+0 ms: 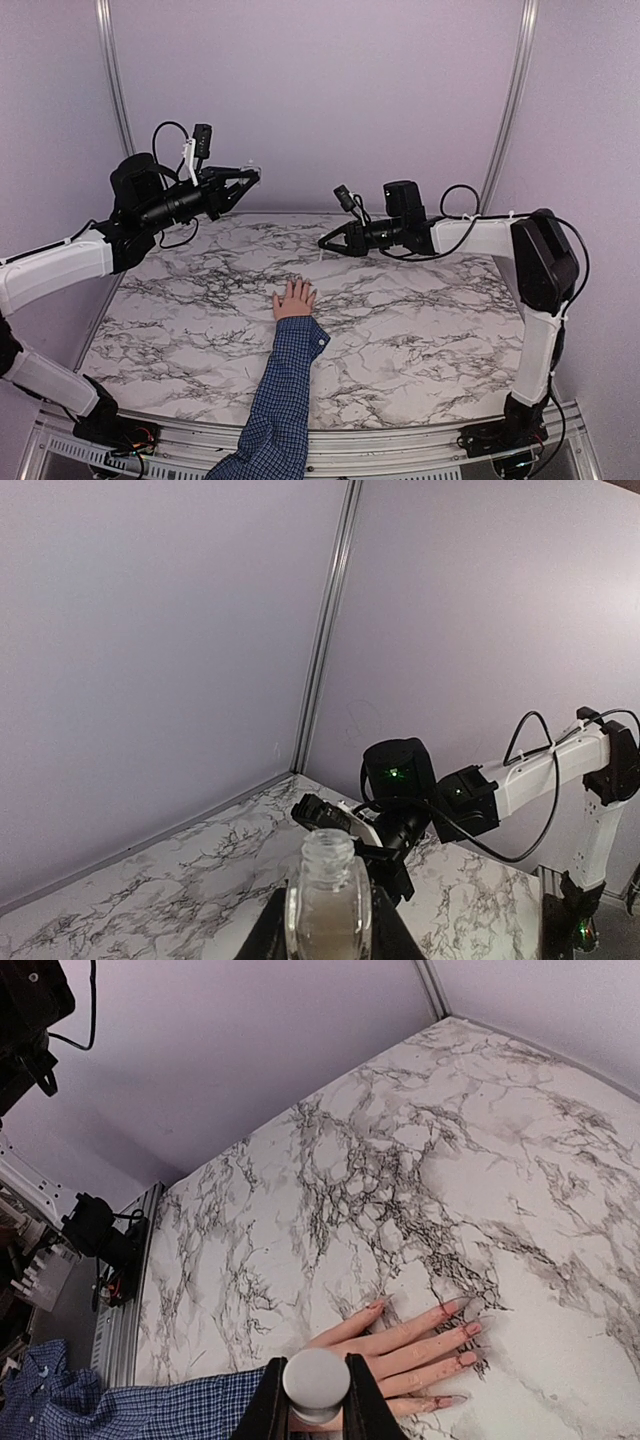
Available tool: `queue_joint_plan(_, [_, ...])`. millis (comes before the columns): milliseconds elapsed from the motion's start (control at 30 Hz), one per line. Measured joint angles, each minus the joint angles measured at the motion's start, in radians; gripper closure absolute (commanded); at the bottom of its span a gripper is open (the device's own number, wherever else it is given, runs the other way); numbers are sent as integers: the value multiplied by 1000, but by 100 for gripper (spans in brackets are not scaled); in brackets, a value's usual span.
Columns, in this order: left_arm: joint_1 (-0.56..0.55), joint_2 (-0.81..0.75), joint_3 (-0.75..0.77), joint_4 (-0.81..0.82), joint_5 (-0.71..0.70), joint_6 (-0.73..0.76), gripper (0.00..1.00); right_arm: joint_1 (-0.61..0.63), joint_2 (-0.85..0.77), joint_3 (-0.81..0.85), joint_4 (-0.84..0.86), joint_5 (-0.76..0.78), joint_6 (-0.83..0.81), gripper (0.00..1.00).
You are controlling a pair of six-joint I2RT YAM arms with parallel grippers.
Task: Paint the nails
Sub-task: Paint the hand on the nail.
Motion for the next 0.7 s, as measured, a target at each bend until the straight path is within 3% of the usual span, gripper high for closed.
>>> queue_joint_plan(500, [75, 151, 78, -23, -17, -26, 100, -3, 138, 111, 54, -19, 19, 100])
queue_joint_plan(700, [108, 150, 77, -24, 21, -27, 100, 15, 231, 265, 8, -5, -8, 100])
